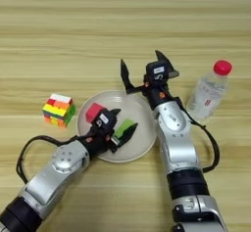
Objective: Move the objects on the table
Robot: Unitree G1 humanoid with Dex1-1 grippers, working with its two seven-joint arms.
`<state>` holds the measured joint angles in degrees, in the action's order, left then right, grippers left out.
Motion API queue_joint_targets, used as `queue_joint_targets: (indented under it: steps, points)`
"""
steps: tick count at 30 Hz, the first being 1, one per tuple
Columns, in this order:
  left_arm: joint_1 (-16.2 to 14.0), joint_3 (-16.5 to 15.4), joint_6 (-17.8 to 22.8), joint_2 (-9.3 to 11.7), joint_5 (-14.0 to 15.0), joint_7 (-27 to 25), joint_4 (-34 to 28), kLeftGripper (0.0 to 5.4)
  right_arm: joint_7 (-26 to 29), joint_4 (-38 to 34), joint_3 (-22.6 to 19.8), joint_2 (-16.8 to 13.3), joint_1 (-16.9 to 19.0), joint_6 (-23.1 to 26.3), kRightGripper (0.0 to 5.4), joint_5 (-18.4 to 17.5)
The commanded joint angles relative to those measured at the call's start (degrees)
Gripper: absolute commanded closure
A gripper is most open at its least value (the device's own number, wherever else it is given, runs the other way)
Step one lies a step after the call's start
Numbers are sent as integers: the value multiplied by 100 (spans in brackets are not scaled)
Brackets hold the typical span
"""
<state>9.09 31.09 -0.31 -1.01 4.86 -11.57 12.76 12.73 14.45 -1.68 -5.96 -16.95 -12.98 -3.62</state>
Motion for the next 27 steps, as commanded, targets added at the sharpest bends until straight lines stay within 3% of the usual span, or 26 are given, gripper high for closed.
queue_joint_targets:
  steps: [1,13,18,27]
  points:
    - [91,-143,-82,-599,62,56,-282,165,-56,45,5,17,27,38,0,10]
    - [-77,-518,-58,-358,224,48,-1135,49,-51,157,4,9,-7,10,0,8]
    - [-142,-950,-39,-157,301,109,-1382,2,-56,174,-19,-7,-18,-2,0,-1]
    - [-302,-1766,-124,-11,355,129,-1489,2,-48,286,-45,-18,-65,-36,0,-15]
